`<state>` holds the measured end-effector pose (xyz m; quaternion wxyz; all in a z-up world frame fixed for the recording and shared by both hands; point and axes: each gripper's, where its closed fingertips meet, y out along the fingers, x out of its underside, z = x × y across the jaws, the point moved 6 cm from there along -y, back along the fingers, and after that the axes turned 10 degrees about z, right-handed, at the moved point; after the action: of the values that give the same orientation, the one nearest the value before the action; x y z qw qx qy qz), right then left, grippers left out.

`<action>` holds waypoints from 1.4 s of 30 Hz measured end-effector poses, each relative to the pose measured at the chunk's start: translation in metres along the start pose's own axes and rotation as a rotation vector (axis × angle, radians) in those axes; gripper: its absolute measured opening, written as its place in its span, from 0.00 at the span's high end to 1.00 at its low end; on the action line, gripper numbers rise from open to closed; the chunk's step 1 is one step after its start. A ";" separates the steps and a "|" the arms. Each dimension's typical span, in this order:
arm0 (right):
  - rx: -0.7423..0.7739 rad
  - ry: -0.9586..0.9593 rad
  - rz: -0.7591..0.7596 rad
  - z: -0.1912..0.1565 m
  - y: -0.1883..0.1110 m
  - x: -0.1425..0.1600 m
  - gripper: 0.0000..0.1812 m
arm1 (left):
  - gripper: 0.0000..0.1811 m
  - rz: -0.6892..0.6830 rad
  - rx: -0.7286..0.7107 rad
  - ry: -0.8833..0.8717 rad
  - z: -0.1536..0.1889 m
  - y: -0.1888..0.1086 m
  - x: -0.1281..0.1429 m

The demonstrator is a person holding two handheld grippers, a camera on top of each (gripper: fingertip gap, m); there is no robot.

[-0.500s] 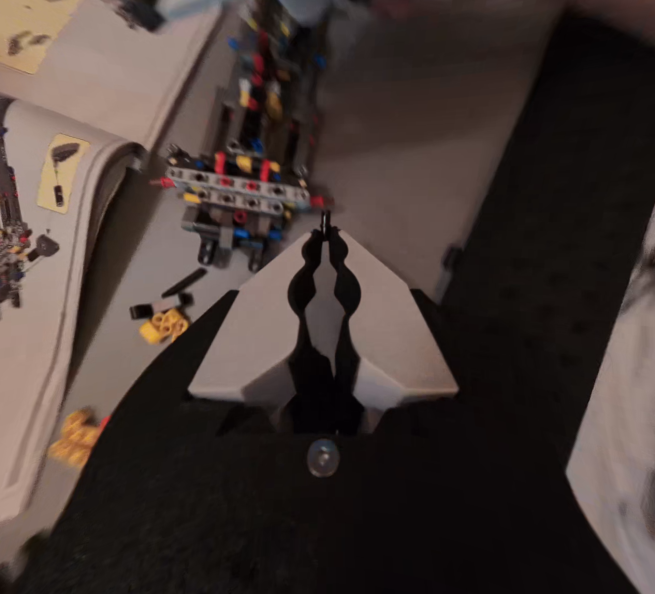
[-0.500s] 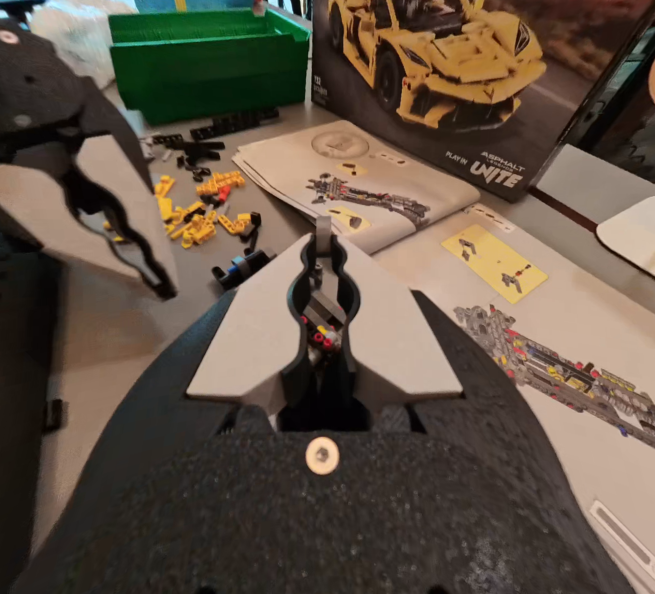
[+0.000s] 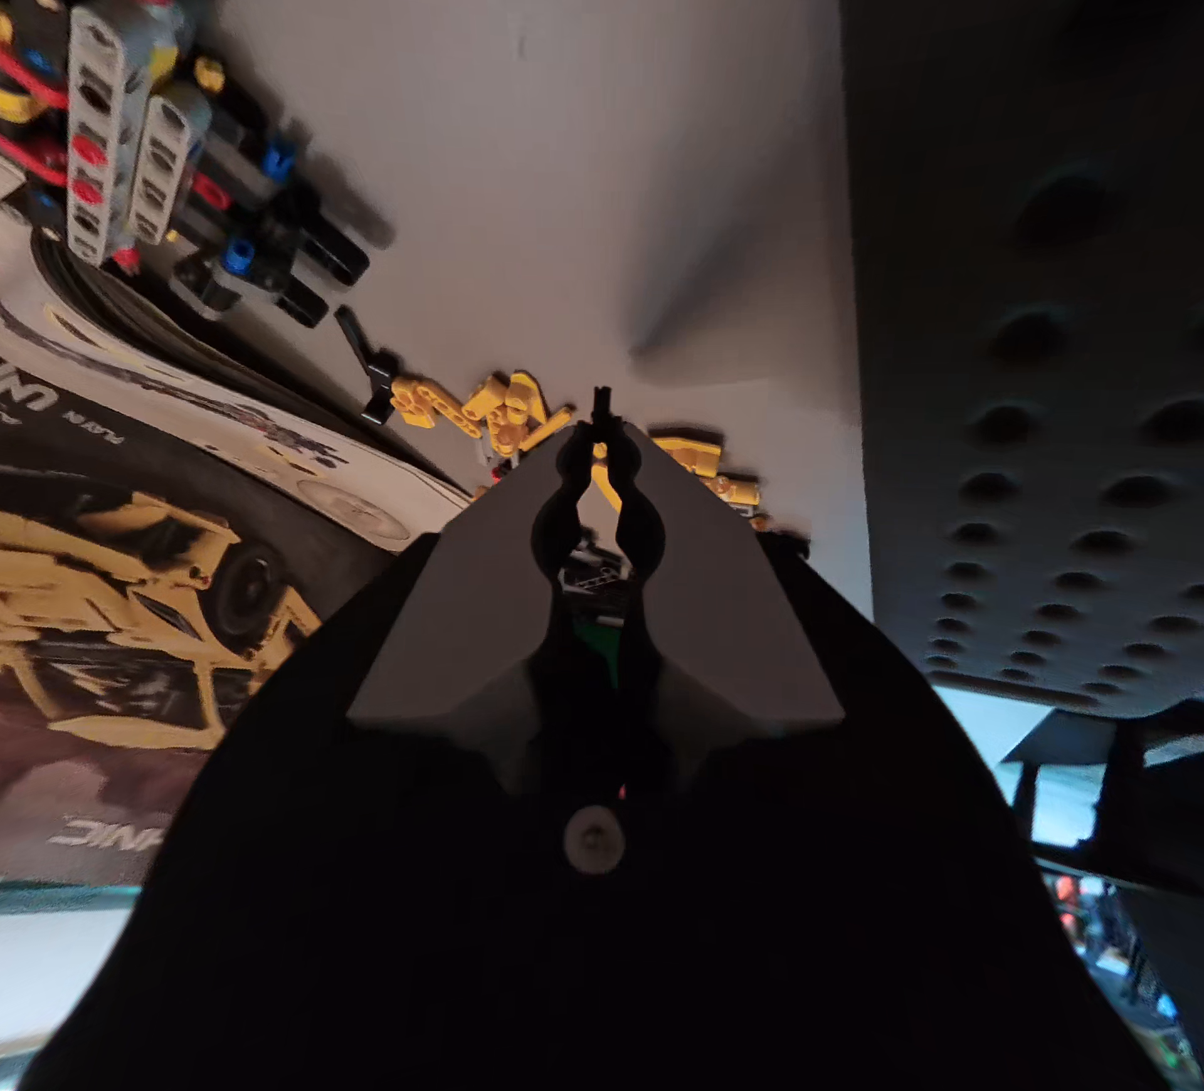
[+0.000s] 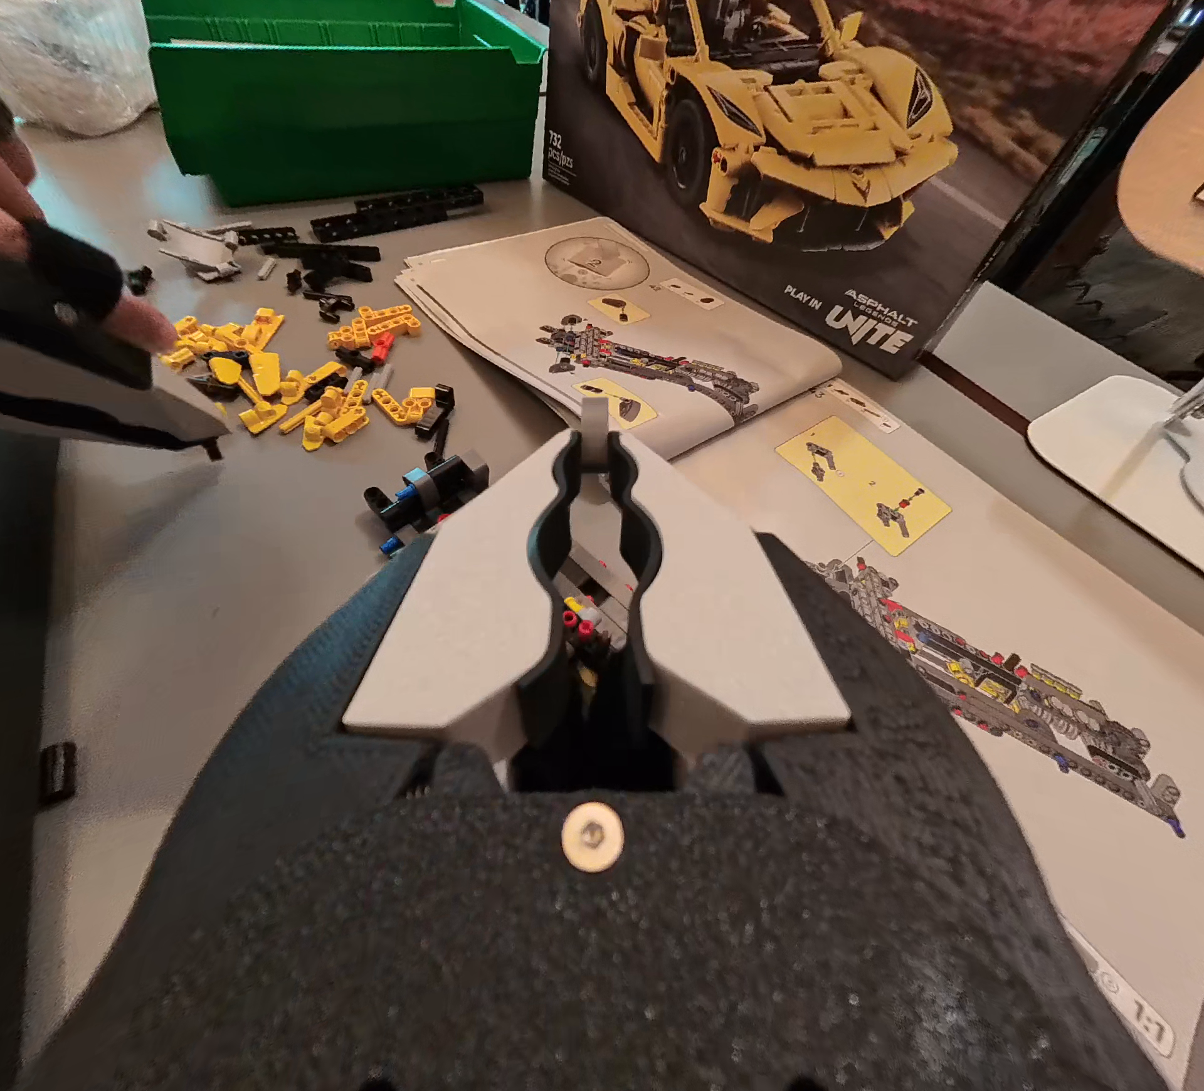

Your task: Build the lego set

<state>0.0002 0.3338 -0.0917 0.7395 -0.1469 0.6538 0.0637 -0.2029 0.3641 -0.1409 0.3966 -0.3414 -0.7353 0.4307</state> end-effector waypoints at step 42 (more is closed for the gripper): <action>-0.010 0.057 0.015 0.004 -0.002 -0.002 0.96 | 0.91 0.001 0.156 0.180 0.006 -0.006 -0.025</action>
<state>0.0042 0.3332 -0.0894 0.7193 -0.1476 0.6754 0.0683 -0.1977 0.3384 -0.1450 0.4860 -0.3471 -0.6608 0.4547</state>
